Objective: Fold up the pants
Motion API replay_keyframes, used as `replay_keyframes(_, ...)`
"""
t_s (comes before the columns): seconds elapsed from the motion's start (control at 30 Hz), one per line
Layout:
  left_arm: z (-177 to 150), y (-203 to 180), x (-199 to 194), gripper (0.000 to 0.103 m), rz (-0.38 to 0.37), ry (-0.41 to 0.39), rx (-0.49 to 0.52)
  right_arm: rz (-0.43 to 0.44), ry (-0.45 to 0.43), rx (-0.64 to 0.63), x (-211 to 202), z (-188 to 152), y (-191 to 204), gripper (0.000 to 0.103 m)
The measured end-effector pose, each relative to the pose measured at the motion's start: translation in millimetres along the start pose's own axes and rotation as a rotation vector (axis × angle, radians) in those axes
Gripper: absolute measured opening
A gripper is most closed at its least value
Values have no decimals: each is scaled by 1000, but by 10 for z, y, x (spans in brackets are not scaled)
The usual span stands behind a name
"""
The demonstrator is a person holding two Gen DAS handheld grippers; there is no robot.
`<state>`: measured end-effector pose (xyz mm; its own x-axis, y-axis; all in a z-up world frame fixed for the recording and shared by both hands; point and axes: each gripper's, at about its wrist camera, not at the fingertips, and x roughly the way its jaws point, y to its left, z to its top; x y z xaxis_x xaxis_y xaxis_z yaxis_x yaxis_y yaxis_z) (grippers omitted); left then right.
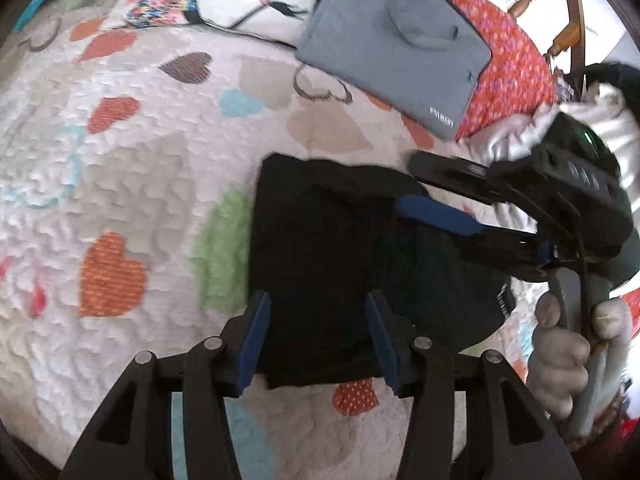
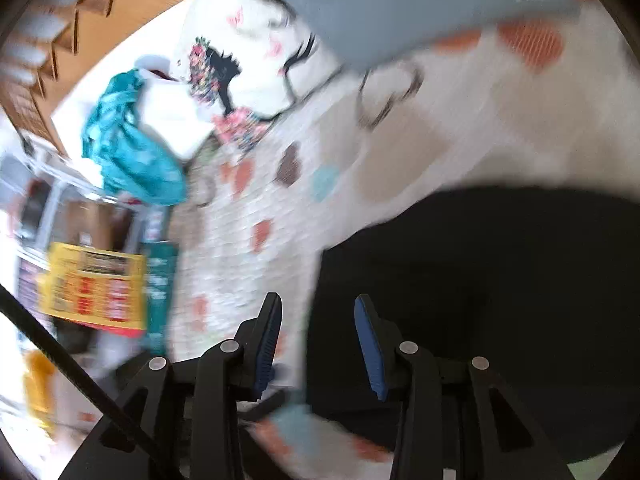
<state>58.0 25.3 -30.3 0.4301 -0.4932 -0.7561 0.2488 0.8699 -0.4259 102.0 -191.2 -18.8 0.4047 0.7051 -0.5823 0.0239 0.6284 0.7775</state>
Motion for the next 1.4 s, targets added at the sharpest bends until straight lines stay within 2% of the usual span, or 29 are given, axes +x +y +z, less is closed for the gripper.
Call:
replay_keyframes(0.07, -44, -25, 140, 48, 48, 29, 29, -51, 23, 31, 162, -32, -84, 42)
replay_keyframes(0.13, -118, 10, 249, 48, 67, 53, 34, -158, 9, 71, 219, -54, -263, 40)
replay_keyframes(0.17, -144, 7, 228, 48, 65, 37, 47, -185, -10, 77, 191, -72, -340, 22)
replay_keyframes(0.23, -171, 4, 138, 48, 50, 36, 41, -220, -38, 77, 88, -96, -437, 10)
replay_keyframes(0.27, -177, 1, 39, 48, 17, 18, 23, -241, -55, 67, 31, -89, -431, 13)
replay_keyframes(0.3, -173, -11, -28, 48, -11, -5, 18, -306, -80, 44, -40, -78, -372, 15)
replay_keyframes(0.33, -161, -37, -96, 48, -36, -36, 21, -345, -101, 15, -75, -42, -308, 23)
replay_keyframes(0.37, -129, -81, -137, 48, -53, -57, 26, -347, -113, -10, -105, 10, -242, 25)
replay_keyframes(0.43, -70, -130, -135, 48, -86, -69, 32, -255, -111, -30, -167, 119, -149, 25)
replay_keyframes(0.5, -27, -122, 10, 48, -56, -44, 40, -133, -74, -29, -69, 206, -27, 28)
replay_keyframes(0.53, -33, -103, 64, 48, -40, -33, 37, -57, -25, -21, 59, 250, 14, 39)
replay_keyframes(0.57, -40, -56, 158, 48, -28, -10, 22, -21, 12, -11, 154, 263, 34, 51)
replay_keyframes(0.6, -61, 0, 243, 48, -29, 17, -2, 19, 79, 3, 324, 281, 38, 55)
replay_keyframes(0.63, -90, 51, 290, 47, -37, 28, -22, 9, 124, 1, 466, 287, 26, 55)
replay_keyframes(0.7, -114, 74, 250, 47, -46, 13, -20, -161, 119, -40, 659, 339, -8, 53)
replay_keyframes(0.77, -112, 67, 178, 47, -34, 17, -9, -216, 66, -39, 686, 449, -94, 24)
replay_keyframes(0.8, -108, 55, 122, 48, -20, 10, 5, -218, 15, -30, 612, 479, -111, 22)
replay_keyframes(0.83, -87, 36, 73, 48, 0, 0, 22, -237, -66, -30, 474, 490, -104, 28)
replay_keyframes(0.87, -88, 15, 19, 48, 15, -9, 37, -273, -130, -37, 328, 495, -95, 42)
replay_keyframes(0.93, -102, -21, -73, 49, 40, -31, 63, -264, -197, -49, 35, 448, -106, 53)
replay_keyframes(1.0, -128, -57, -106, 49, 74, -45, 82, -246, -237, -53, -251, 329, -169, 53)
replay_keyframes(1.07, -130, -52, -59, 49, 95, -45, 86, -264, -262, -58, -481, 140, -272, 53)
replay_keyframes(1.23, -190, -166, 28, 49, 105, -27, 92, -233, -216, -21, -730, -226, -577, 55)
replay_keyframes(1.3, -212, -192, 37, 49, 110, -24, 88, -185, -177, -20, -677, -351, -622, 55)
replay_keyframes(1.4, -261, -201, -10, 49, 121, -21, 75, -170, -139, -59, -491, -426, -525, 55)
